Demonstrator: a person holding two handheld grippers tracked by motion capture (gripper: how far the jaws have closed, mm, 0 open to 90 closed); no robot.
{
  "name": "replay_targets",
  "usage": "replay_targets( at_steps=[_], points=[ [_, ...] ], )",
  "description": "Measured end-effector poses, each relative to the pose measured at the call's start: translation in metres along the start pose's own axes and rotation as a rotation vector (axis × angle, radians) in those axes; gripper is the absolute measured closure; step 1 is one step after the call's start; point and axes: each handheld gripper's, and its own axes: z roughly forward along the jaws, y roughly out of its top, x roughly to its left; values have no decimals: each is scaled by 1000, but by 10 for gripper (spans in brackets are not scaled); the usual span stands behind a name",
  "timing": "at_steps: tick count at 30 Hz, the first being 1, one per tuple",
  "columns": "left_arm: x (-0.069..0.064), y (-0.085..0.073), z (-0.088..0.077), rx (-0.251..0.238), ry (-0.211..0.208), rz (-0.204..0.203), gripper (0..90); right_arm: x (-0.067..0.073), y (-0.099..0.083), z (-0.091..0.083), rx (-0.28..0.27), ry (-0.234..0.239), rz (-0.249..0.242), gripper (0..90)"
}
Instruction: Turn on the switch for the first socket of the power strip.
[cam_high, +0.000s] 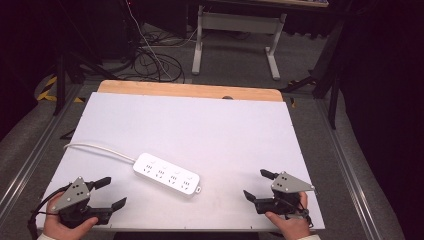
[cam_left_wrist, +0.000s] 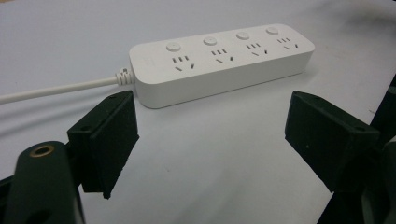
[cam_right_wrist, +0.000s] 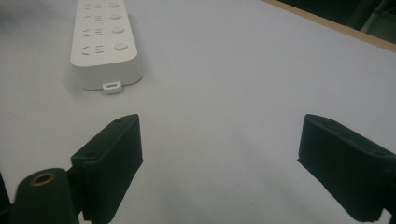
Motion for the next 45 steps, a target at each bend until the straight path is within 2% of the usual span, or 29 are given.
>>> replay_targets(
  at_steps=[11, 19, 26, 30, 37, 38, 45],
  points=[
    [0, 2, -3, 5, 7, 2, 212, 1, -1, 0, 1, -5, -7, 143],
    [-2, 4, -3, 17, 16, 21, 232, 1, -1, 0, -2, -7, -13, 143],
    [-1, 5, -4, 11, 3, -14, 245, 1, -1, 0, -2, -8, -13, 143],
    [-1, 8, -4, 7, -7, -51, 271, 1, -1, 0, -9, 2, -11, 140],
    [-1, 15, -3, 11, -4, -43, 316, 2, -1, 0, -2, 4, -20, 134],
    [1, 18, -3, 16, -5, -31, 321, 2, -1, 0, -1, 5, -21, 134],
    [2, 27, 1, 24, -10, -19, 328, 2, -2, 1, 5, 11, -21, 133]
  ],
)
